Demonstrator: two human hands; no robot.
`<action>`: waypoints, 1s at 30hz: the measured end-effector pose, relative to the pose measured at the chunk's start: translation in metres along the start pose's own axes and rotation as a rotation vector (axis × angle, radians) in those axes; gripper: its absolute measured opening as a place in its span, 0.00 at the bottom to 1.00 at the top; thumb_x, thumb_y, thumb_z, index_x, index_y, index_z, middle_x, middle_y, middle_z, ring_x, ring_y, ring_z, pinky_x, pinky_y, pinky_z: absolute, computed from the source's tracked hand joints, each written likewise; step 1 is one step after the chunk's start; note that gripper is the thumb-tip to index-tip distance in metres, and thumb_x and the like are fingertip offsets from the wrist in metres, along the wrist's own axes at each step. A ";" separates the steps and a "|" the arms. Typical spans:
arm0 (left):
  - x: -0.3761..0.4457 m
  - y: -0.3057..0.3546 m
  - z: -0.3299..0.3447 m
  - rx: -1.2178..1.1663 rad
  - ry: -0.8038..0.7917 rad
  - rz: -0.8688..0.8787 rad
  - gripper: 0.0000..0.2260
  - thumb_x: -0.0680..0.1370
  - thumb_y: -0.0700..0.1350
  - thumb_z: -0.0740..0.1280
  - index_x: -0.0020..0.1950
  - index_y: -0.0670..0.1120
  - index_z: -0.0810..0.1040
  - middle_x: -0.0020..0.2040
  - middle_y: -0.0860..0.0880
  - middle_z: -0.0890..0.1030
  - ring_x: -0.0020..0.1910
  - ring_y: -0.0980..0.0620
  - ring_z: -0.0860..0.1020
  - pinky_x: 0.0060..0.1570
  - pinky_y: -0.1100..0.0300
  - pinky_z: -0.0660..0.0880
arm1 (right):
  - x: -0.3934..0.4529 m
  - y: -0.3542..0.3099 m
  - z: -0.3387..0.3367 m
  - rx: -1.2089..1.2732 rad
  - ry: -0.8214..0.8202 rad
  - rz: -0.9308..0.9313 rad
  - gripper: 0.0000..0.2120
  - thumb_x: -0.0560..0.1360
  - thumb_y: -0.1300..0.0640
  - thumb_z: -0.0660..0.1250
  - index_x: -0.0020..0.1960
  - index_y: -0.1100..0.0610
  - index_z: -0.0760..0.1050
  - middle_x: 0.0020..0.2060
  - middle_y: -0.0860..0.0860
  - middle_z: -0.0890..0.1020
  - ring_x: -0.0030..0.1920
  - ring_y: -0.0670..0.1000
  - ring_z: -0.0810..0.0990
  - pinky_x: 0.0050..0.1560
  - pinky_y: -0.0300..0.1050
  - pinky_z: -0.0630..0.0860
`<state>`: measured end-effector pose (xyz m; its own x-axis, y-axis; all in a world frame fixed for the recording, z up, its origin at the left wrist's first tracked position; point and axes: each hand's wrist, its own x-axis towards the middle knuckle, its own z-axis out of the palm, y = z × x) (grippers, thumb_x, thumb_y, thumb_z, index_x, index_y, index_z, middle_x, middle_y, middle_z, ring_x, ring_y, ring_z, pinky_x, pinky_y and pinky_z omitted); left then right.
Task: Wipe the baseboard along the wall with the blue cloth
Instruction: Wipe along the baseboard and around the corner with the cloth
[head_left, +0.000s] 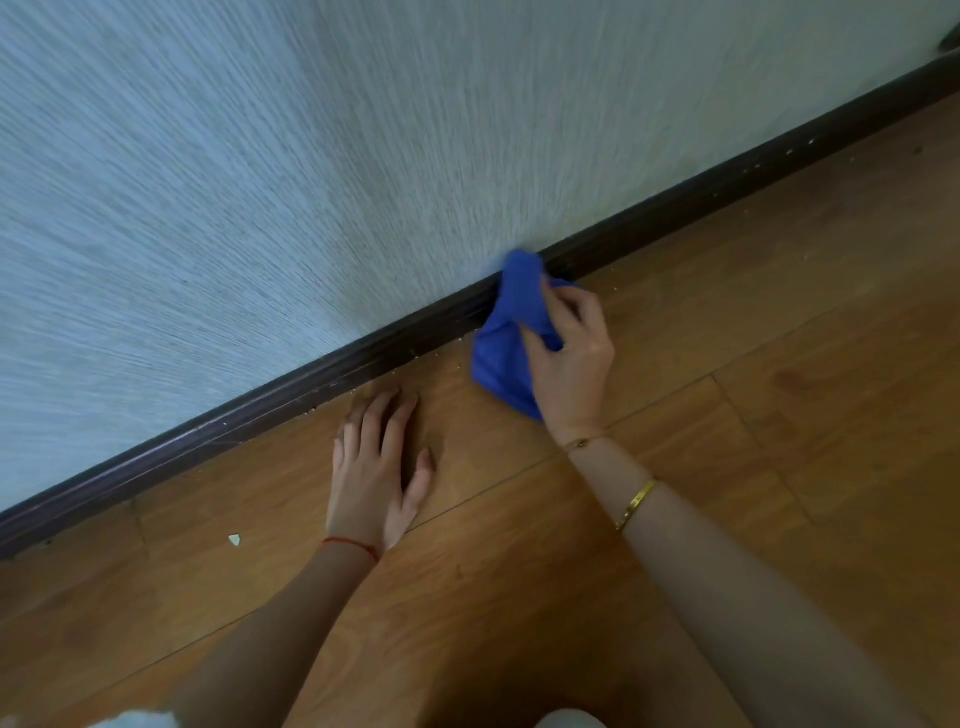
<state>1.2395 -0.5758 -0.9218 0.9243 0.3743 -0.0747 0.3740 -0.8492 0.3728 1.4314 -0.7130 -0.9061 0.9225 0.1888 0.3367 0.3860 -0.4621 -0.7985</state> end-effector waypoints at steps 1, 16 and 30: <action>0.000 0.000 0.000 0.001 -0.003 0.000 0.28 0.80 0.57 0.56 0.77 0.46 0.65 0.75 0.44 0.66 0.71 0.42 0.67 0.68 0.40 0.67 | 0.012 0.006 -0.005 -0.008 0.085 0.074 0.17 0.74 0.62 0.72 0.63 0.60 0.79 0.54 0.56 0.77 0.55 0.51 0.77 0.59 0.46 0.76; 0.001 0.001 -0.001 0.004 0.023 0.003 0.27 0.80 0.56 0.57 0.76 0.46 0.67 0.74 0.44 0.67 0.70 0.42 0.67 0.66 0.42 0.68 | -0.016 -0.021 0.015 0.036 0.001 0.024 0.16 0.74 0.63 0.73 0.61 0.60 0.80 0.54 0.55 0.78 0.54 0.50 0.77 0.57 0.49 0.77; 0.001 0.000 0.000 0.023 0.034 0.016 0.27 0.80 0.56 0.57 0.76 0.44 0.68 0.74 0.43 0.68 0.72 0.43 0.65 0.69 0.43 0.67 | -0.005 -0.021 0.018 0.091 0.114 0.073 0.17 0.76 0.60 0.72 0.64 0.61 0.75 0.57 0.57 0.75 0.59 0.52 0.76 0.62 0.44 0.75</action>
<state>1.2405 -0.5755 -0.9216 0.9274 0.3722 -0.0375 0.3608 -0.8635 0.3525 1.4186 -0.6886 -0.8999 0.9437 0.0554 0.3261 0.3212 -0.3900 -0.8630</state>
